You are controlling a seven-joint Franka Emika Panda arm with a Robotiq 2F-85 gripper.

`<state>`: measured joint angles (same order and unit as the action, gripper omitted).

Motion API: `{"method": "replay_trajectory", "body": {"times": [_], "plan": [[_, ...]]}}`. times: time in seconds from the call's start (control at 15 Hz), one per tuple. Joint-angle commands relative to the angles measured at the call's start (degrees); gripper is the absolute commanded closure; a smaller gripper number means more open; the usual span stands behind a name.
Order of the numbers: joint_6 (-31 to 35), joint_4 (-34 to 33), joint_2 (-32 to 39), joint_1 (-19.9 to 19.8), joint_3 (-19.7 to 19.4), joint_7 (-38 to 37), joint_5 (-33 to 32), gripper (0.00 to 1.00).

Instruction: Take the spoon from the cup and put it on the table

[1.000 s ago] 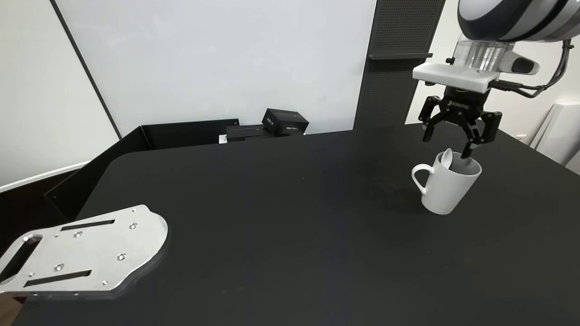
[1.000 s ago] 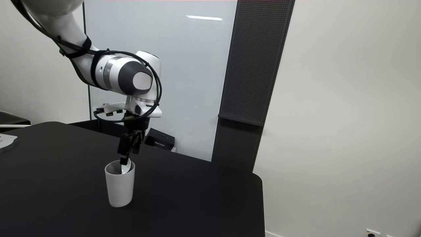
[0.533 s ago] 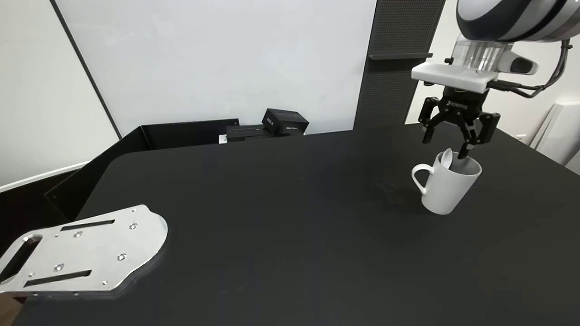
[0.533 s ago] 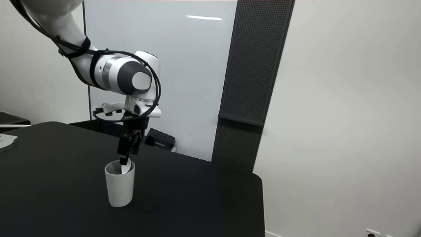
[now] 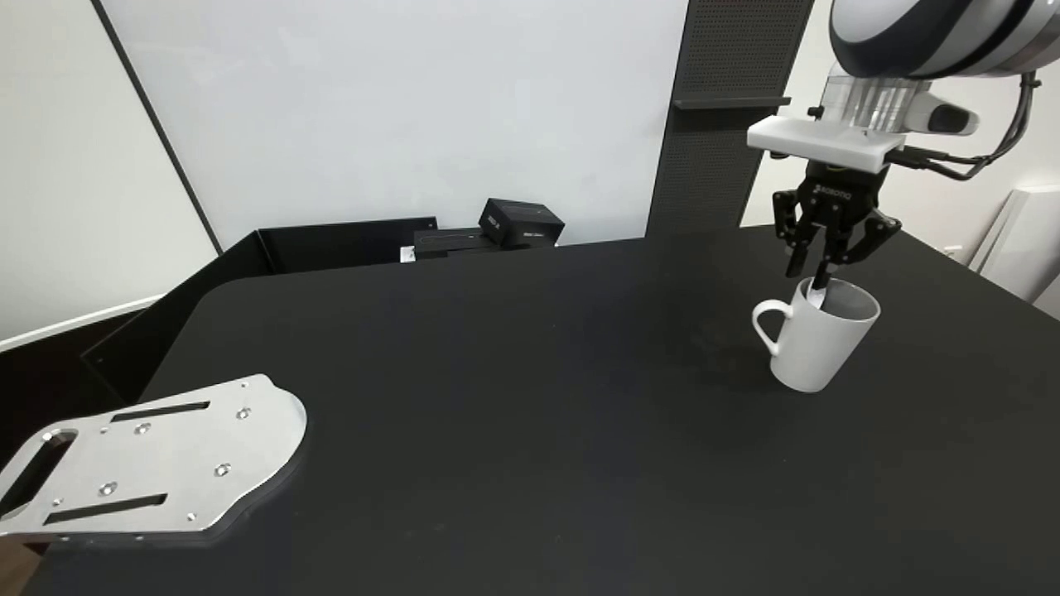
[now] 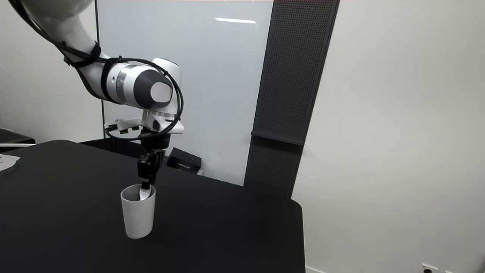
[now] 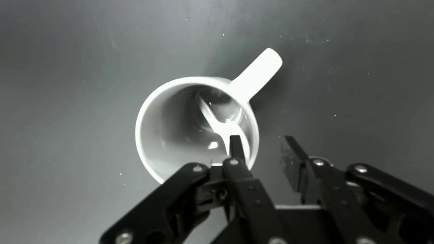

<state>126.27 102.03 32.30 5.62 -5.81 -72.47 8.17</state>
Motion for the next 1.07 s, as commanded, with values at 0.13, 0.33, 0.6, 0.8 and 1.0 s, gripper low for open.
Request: {"method": "replay_trajectory", "body": {"times": [0.13,0.33,0.6,0.8,1.0], "plan": [[-0.1,-0.3,-0.3,0.9,-0.3,-3.1,-1.8,1.00],[0.2,-0.3,-0.6,1.1,-0.3,-3.1,-2.2,0.95],[0.1,-0.3,-0.9,1.3,-0.2,-3.1,-2.5,0.51],[0.2,-0.2,-1.2,1.3,-0.1,-3.0,-2.4,0.31],[0.2,-0.2,-1.3,1.3,-0.1,-3.1,-2.4,0.11]]}}
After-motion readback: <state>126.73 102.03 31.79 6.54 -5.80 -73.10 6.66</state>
